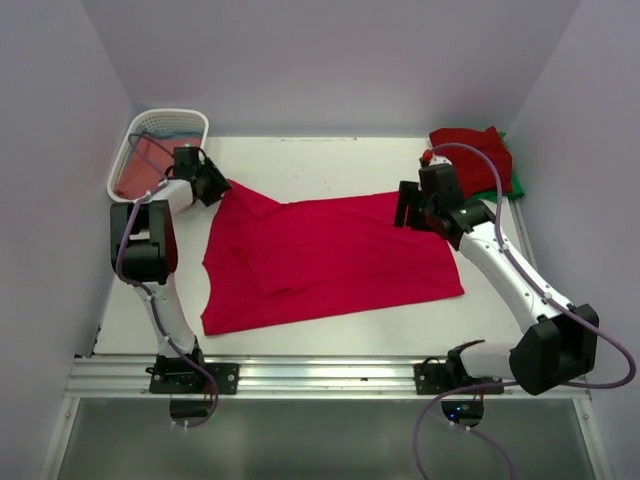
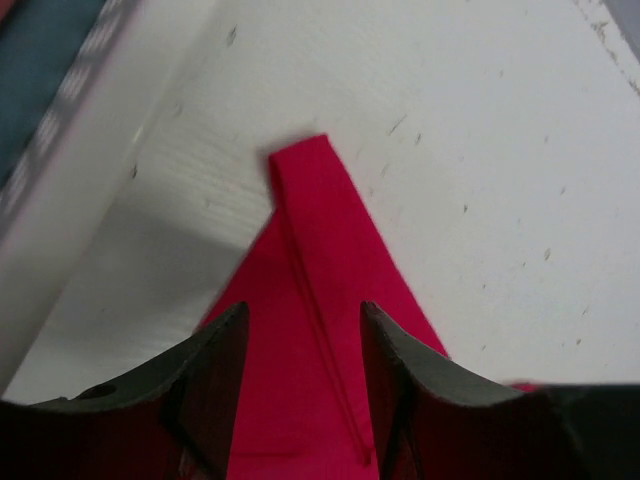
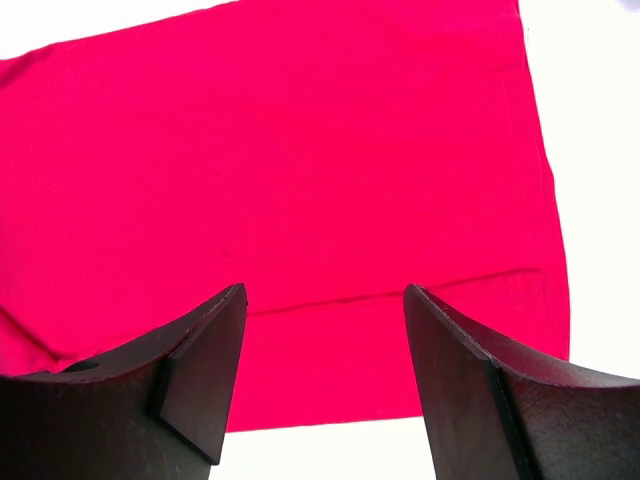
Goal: Fold and stack the t-shirts
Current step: Fold the folded rectangular tshirt in 1/3 of the way, then grab one side of the 2/3 rectangular tshirt with both arms
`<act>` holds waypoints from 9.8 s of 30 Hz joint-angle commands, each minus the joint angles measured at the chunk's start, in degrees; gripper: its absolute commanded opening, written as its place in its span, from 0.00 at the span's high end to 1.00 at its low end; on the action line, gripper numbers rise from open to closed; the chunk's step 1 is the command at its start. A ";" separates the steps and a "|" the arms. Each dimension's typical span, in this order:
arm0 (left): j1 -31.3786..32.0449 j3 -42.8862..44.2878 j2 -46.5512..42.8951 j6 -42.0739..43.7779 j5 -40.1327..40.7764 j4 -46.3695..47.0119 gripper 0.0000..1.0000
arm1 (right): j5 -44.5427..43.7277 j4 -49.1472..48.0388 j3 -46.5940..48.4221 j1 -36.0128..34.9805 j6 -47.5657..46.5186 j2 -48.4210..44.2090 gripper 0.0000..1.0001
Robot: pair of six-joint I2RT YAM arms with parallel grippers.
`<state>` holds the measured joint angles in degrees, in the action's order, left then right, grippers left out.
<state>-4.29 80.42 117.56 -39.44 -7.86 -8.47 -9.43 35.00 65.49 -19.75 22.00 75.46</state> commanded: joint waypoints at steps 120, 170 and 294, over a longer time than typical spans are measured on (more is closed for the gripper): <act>33.56 -36.74 -39.34 6.39 8.29 -16.58 1.00 | 2.49 -5.47 -7.31 0.50 0.50 -3.04 0.36; 10.46 10.42 1.70 2.96 16.65 -12.70 0.18 | 3.81 -5.12 -8.89 0.68 0.50 -4.00 0.34; 1.66 14.68 13.49 3.32 11.99 -3.05 0.75 | 2.84 -4.07 -9.95 1.55 0.06 -5.15 0.39</act>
<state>-1.23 95.37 129.25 -36.32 5.43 -13.08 -6.09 30.41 55.13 -18.57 22.83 72.01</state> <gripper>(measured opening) 0.255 0.617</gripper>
